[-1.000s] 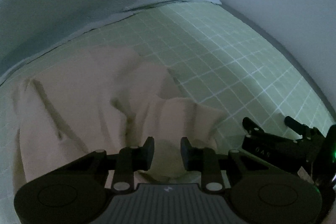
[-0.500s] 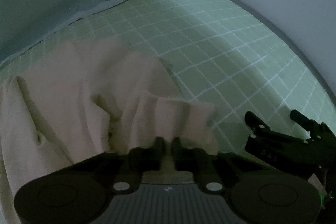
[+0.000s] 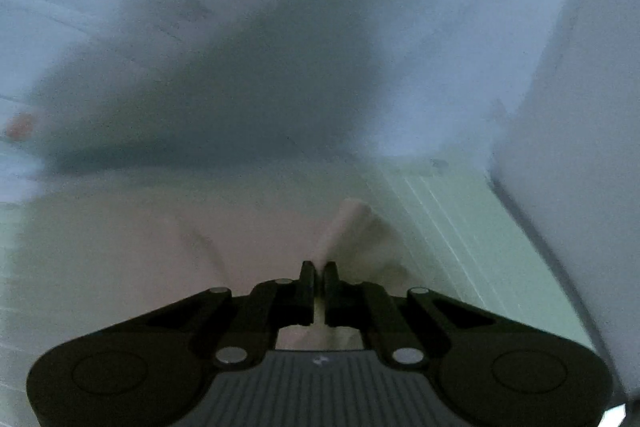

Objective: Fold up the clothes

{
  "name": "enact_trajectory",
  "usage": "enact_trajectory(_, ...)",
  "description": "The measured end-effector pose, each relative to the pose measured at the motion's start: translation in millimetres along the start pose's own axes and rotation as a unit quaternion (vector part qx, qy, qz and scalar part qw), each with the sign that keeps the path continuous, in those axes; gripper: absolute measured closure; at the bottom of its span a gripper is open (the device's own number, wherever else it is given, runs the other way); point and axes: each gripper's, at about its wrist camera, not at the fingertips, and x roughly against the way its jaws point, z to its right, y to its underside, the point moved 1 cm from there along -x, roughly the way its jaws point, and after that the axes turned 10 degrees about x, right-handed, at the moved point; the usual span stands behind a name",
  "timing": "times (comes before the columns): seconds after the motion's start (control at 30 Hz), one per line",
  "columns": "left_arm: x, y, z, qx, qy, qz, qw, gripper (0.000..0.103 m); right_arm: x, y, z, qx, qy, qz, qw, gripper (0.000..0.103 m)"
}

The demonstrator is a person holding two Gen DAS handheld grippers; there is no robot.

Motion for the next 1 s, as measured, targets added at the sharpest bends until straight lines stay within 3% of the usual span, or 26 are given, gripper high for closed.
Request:
enact_trajectory(0.13,32,-45,-80,0.057,-0.068,0.074,0.9933,0.099,10,-4,-10,0.021,0.029,-0.027,0.999,0.0)
enact_trajectory(0.23,41,-58,-143,0.096,-0.152,0.097,0.979,0.098,30,2,-25,0.024,0.028,-0.027,0.999,0.0)
enact_trajectory(0.3,45,-54,-175,0.136,-0.214,0.103,0.9618,0.087,45,8,-38,0.036,0.019,-0.026,0.999,0.0)
enact_trajectory(0.37,52,-42,-201,0.176,-0.241,0.087,0.9504,0.072,60,16,-56,0.057,0.006,-0.027,0.998,0.0)
enact_trajectory(0.43,59,-22,-213,0.197,-0.236,0.065,0.9495,0.062,73,23,-68,0.071,-0.01,-0.026,0.997,0.0)
enact_trajectory(0.5,62,8,-207,0.19,-0.224,0.025,0.9555,0.05,85,26,-78,0.083,-0.028,-0.021,0.996,0.0)
enact_trajectory(0.67,66,100,-165,0.137,-0.169,-0.101,0.9709,0.045,107,27,-86,0.076,-0.062,0.002,0.995,0.0)
enact_trajectory(0.8,74,164,-122,0.074,-0.133,-0.178,0.9721,0.043,123,33,-89,0.064,-0.098,0.012,0.993,0.0)
enact_trajectory(1.0,97,215,-97,0.006,-0.132,-0.21,0.9689,0.041,144,58,-96,0.072,-0.154,0.002,0.985,0.0)
